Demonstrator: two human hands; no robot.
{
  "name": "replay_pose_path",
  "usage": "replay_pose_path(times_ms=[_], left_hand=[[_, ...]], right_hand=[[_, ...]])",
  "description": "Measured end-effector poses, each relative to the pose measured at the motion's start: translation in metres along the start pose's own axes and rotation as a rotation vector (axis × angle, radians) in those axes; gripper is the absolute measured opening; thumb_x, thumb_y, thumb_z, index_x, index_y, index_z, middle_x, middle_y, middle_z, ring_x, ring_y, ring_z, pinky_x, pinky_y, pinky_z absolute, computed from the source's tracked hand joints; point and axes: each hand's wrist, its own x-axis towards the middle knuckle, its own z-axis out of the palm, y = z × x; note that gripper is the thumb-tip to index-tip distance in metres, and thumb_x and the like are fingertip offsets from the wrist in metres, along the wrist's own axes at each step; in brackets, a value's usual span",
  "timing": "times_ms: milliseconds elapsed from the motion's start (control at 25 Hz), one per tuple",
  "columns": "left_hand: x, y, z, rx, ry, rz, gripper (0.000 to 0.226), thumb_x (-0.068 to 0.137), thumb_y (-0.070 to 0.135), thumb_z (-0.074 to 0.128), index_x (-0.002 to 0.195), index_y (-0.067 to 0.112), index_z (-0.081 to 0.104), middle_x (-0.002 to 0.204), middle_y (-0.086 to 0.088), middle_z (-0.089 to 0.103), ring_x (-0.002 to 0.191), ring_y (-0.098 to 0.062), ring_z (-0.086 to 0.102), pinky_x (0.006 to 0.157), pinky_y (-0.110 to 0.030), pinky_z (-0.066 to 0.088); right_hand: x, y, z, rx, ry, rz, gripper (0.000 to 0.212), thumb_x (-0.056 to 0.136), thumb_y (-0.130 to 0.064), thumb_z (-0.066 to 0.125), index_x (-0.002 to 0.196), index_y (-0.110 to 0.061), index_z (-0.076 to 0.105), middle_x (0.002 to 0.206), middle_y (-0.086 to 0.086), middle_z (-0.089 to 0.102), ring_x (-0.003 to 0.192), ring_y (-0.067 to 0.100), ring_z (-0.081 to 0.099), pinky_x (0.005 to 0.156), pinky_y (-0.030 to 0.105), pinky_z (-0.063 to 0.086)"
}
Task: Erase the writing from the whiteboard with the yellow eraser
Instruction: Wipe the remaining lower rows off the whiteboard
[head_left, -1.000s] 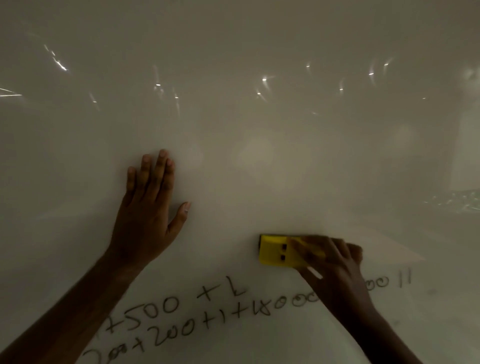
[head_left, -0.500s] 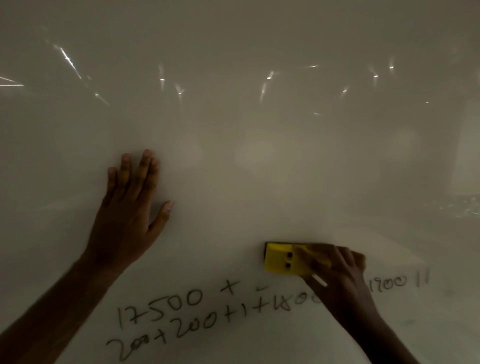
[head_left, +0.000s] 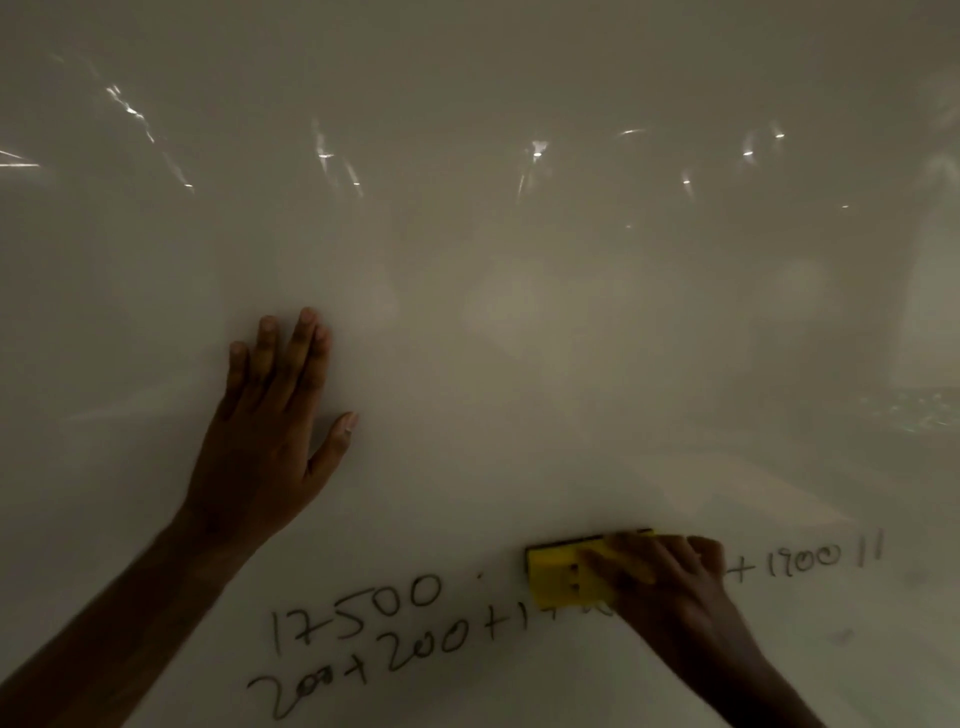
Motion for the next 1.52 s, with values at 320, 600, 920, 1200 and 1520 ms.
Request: replay_pose_path(times_ms=[320, 600, 920, 1200, 1520], left_hand=[[0.000, -0.002, 0.001, -0.017, 0.024, 0.027, 0.082, 0.109, 0.050, 0.037, 0.171, 0.002, 0.015, 0.181, -0.016, 0.010, 0.167, -0.037, 0.003, 0.136, -0.053, 0.004], [-0.018, -0.026, 0.000, 0.012, 0.026, -0.003, 0.082, 0.109, 0.049, 0.038, 0.171, 0.001, 0.015, 0.180, -0.018, 0.009, 0.166, -0.043, 0.008, 0.136, -0.053, 0.003], [-0.021, -0.032, 0.001, 0.007, 0.037, 0.039, 0.081, 0.110, 0.048, 0.038, 0.171, 0.001, 0.014, 0.181, -0.016, 0.006, 0.167, -0.038, 0.001, 0.137, -0.053, 0.005], [-0.040, -0.049, 0.009, 0.066, 0.047, 0.069, 0.075, 0.114, 0.045, 0.032, 0.171, 0.000, 0.014, 0.180, -0.016, 0.007, 0.167, -0.039, 0.001, 0.136, -0.056, 0.002], [-0.045, -0.065, 0.007, 0.050, 0.047, 0.090, 0.077, 0.114, 0.049, 0.034, 0.172, 0.002, 0.014, 0.181, -0.015, 0.008, 0.168, -0.037, 0.005, 0.136, -0.056, 0.005]], right_hand=[[0.057, -0.078, 0.024, 0.074, 0.031, -0.043, 0.054, 0.100, -0.041, 0.068, 0.151, -0.044, 0.049, 0.133, -0.006, 0.062, 0.112, 0.021, 0.056, 0.087, 0.045, 0.041], [0.033, -0.050, 0.005, -0.041, 0.011, -0.002, 0.057, 0.096, -0.039, 0.067, 0.151, -0.042, 0.049, 0.136, -0.003, 0.056, 0.108, 0.026, 0.058, 0.087, 0.047, 0.038], [0.078, -0.144, 0.042, 0.110, -0.031, -0.120, 0.059, 0.098, -0.037, 0.069, 0.152, -0.042, 0.047, 0.130, -0.007, 0.060, 0.111, 0.019, 0.055, 0.087, 0.043, 0.040], [0.075, -0.095, 0.016, 0.067, 0.050, 0.023, 0.051, 0.096, -0.046, 0.065, 0.146, -0.045, 0.053, 0.130, -0.007, 0.058, 0.110, 0.022, 0.055, 0.086, 0.043, 0.037], [0.078, -0.175, 0.059, 0.131, -0.068, -0.152, 0.046, 0.104, -0.037, 0.060, 0.149, -0.043, 0.050, 0.125, -0.007, 0.059, 0.108, 0.020, 0.059, 0.084, 0.039, 0.032]])
